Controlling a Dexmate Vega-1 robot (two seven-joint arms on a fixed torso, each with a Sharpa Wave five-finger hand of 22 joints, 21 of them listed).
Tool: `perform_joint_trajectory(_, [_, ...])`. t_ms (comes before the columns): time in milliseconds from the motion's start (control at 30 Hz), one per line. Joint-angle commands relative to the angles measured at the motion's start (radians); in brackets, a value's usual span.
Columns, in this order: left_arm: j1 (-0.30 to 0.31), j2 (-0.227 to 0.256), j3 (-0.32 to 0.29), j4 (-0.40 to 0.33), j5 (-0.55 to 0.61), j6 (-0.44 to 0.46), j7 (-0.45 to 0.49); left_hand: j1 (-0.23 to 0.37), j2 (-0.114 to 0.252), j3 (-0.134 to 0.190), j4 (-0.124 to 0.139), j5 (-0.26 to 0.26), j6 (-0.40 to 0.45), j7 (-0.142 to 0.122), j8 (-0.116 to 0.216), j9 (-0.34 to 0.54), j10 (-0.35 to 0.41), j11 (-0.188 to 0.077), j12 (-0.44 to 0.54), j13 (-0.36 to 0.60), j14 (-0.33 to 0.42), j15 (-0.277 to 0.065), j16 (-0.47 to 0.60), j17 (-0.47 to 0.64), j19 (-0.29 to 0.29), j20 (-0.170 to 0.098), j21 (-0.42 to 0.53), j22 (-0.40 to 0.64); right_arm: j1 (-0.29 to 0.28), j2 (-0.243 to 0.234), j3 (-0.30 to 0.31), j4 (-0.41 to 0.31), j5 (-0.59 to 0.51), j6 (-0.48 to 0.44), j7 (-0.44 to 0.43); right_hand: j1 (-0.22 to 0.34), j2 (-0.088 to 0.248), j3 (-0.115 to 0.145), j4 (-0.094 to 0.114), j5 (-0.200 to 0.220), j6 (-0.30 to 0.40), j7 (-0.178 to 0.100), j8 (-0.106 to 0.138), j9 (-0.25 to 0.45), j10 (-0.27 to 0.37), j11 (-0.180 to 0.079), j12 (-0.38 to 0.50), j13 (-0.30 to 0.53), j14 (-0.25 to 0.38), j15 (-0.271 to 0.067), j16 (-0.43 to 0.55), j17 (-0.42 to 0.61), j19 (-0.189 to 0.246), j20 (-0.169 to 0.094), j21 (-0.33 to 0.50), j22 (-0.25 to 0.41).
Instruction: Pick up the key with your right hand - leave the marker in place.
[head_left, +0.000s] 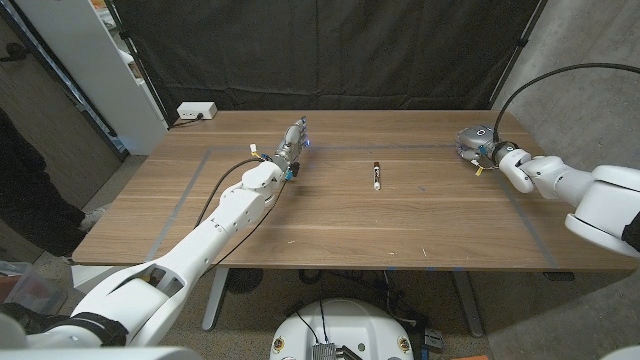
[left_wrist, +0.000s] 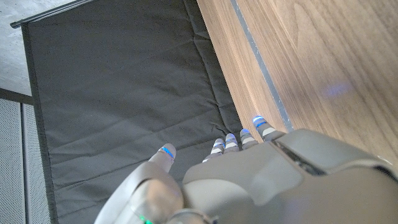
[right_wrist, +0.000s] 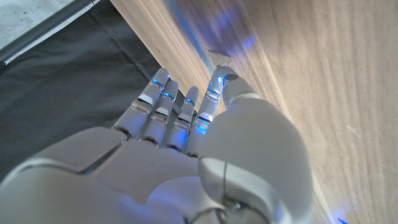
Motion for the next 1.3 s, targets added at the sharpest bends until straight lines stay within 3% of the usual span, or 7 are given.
perform_joint_trajectory(33, [0.001,-0.002,-0.004,0.014,-0.004,-0.021,-0.014,-0.011,0.094,-0.003,-0.001,0.005,-0.042,0.003,-0.002,0.001,-0.069,0.002,-0.002,0.003,-0.095,0.004,0.003,0.004,-0.009,-0.002,-0.001,0.003,0.006,-0.012,-0.012,-0.021,0.0,-0.005,-0.042,0.004,0.01,-0.008,0.0,0.007,0.016,-0.001,0.062,0.064,0.012,0.0,0.003,0.003,0.011,-0.17,0.003,0.004,0.005,-0.007,0.005,0.001])
perform_joint_trajectory(600, [0.0,-0.001,-0.009,0.024,-0.008,-0.04,-0.033,-0.01,0.096,-0.01,0.0,0.007,-0.047,0.005,-0.002,0.001,-0.073,0.002,-0.002,0.003,-0.098,0.004,0.003,0.004,-0.009,-0.003,-0.001,0.003,-0.048,-0.078,0.085,-0.164,-0.047,-0.054,-0.047,0.01,0.012,-0.012,0.001,0.012,0.011,0.003,0.08,0.072,0.022,0.001,-0.001,0.004,0.018,-0.17,-0.003,0.004,0.006,-0.012,0.005,0.001])
perform_joint_trajectory(933, [0.019,0.017,-0.017,-0.011,-0.01,-0.044,-0.03,-0.01,0.097,-0.013,0.0,0.008,-0.048,0.006,-0.001,0.001,-0.074,0.001,-0.001,0.003,-0.098,0.005,0.004,0.004,-0.009,-0.002,-0.001,0.003,-0.087,-0.114,0.153,-0.265,-0.073,-0.099,-0.027,0.012,0.014,-0.018,0.003,0.013,0.012,0.003,0.083,0.062,0.028,-0.002,-0.003,0.005,0.021,-0.17,-0.003,0.006,0.006,-0.015,0.004,0.002])
perform_joint_trajectory(1300, [0.04,0.033,-0.027,-0.041,-0.019,-0.053,-0.029,-0.01,0.099,-0.017,-0.001,0.01,-0.048,0.005,-0.001,0.001,-0.073,0.003,0.0,0.003,-0.099,0.004,0.004,0.004,-0.009,-0.001,-0.001,0.004,-0.164,-0.183,0.245,-0.439,-0.099,-0.175,0.027,0.016,0.015,-0.024,0.004,0.014,0.013,0.004,0.086,0.05,0.032,-0.001,-0.006,0.007,0.024,-0.17,-0.006,0.007,0.006,-0.016,0.004,0.002])
